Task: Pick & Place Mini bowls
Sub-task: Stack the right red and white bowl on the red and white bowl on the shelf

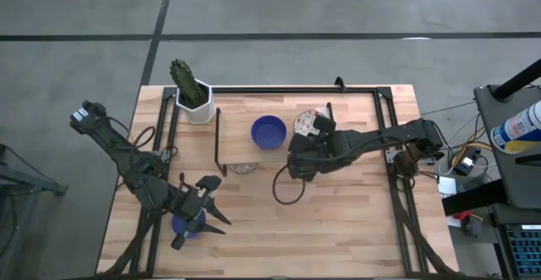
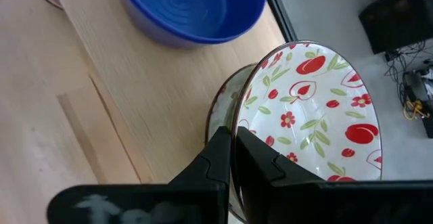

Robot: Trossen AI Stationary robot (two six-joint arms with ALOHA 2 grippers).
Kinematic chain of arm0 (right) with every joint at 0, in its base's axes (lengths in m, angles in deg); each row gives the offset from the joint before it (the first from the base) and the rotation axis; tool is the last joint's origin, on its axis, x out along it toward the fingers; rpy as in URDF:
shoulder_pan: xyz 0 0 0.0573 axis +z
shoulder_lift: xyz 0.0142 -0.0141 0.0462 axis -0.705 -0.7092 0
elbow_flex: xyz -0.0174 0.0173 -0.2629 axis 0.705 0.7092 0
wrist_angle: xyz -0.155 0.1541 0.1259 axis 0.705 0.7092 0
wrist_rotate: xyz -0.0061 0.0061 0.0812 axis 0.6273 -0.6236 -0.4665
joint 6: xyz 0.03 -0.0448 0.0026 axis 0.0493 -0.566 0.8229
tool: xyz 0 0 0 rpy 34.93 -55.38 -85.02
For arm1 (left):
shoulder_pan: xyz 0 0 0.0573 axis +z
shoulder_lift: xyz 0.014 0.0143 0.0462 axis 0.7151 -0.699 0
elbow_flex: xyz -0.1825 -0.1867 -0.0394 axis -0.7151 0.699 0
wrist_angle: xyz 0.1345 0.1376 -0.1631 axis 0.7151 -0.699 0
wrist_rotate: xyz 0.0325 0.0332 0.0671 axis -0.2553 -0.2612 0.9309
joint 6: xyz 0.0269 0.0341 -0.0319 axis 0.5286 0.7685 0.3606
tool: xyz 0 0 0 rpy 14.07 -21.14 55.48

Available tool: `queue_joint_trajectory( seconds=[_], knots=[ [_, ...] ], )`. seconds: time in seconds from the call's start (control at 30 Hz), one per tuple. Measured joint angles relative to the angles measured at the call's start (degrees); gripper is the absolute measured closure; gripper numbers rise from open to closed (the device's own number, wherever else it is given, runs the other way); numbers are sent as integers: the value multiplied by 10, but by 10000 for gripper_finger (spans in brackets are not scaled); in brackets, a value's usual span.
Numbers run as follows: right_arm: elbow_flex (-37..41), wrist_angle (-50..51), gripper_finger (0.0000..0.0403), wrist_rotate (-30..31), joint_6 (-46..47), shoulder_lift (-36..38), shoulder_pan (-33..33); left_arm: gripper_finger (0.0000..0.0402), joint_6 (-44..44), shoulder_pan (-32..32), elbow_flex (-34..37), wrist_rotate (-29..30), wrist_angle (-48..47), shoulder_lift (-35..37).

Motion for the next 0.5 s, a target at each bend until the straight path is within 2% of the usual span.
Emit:
queue_joint_trajectory(
  seconds=[0.5],
  knots=[
    [23, -20, 392, -1, -8, 0, 0, 298, -1, 0, 0, 0, 0, 0]
  ],
)
